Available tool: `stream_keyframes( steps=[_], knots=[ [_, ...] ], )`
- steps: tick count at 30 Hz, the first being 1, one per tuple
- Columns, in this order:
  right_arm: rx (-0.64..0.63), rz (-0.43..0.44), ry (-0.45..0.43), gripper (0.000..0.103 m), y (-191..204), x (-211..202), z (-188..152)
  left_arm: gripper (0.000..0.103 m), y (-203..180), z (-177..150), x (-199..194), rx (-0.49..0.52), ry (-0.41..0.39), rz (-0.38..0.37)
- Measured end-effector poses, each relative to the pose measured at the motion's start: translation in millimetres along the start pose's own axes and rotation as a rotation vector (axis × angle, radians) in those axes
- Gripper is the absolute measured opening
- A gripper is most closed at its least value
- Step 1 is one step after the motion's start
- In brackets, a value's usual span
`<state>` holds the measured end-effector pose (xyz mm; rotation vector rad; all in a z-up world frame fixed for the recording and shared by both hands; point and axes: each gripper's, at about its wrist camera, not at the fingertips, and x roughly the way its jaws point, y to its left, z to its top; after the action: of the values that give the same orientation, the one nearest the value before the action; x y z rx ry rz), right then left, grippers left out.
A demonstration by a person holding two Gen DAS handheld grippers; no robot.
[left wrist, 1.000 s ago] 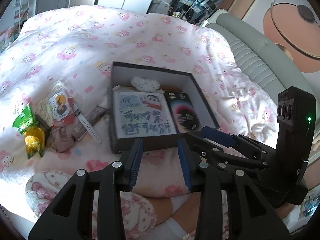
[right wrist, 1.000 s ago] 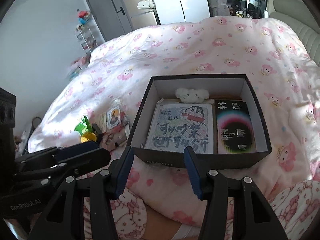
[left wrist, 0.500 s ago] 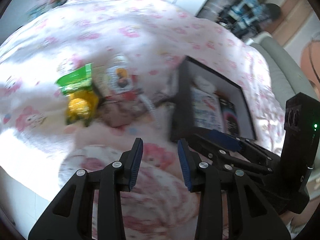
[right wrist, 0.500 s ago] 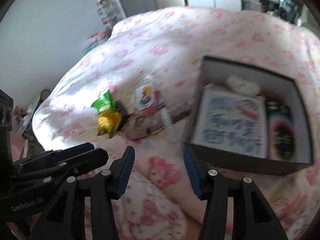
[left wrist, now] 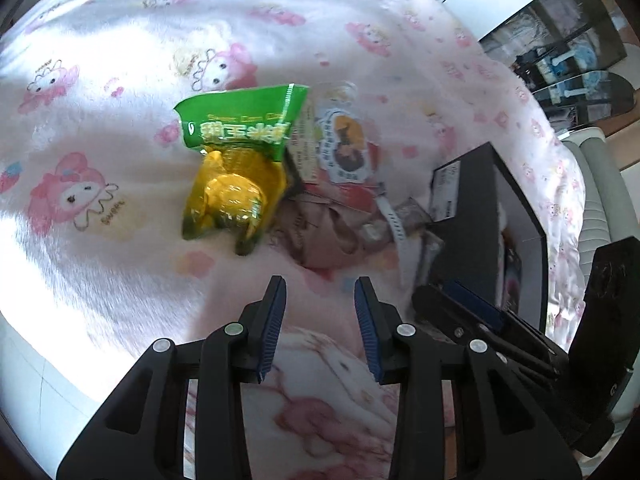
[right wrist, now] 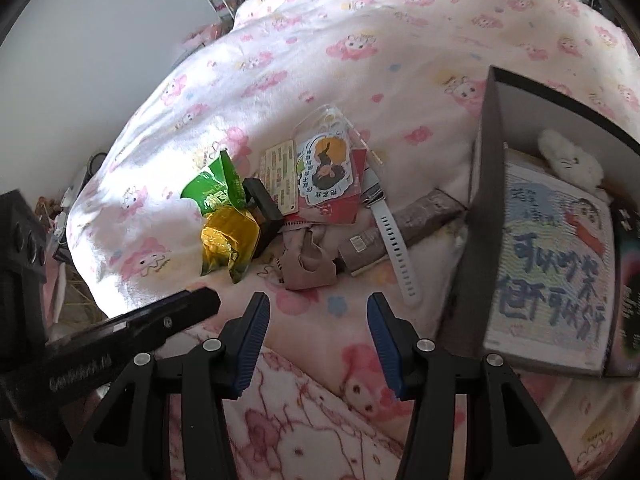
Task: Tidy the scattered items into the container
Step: 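Close the right gripper on the pink cloth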
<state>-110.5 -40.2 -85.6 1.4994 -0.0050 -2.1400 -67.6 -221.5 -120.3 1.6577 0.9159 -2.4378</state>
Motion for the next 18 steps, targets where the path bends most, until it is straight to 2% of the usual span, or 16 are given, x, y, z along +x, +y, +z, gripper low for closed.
stream_keyframes(
  steps=[4, 9, 14, 18],
  knots=[
    [-0.041, 0.005, 0.041, 0.048, 11, 23, 7, 0.035, 12, 15, 12, -0.033, 0.049, -0.023],
    [-0.042, 0.01, 0.103, 0.048, 14, 57, 15, 0.035, 12, 30, 22, -0.052, 0.066, -0.04],
    [-0.044, -0.018, 0.161, 0.048, 13, 90, 23, 0.035, 10, 35, 35, -0.049, 0.087, -0.04],
    [-0.016, 0.005, 0.211, 0.047, 6, 117, 24, 0.035, 18, 35, 45, -0.076, 0.102, -0.041]
  ],
)
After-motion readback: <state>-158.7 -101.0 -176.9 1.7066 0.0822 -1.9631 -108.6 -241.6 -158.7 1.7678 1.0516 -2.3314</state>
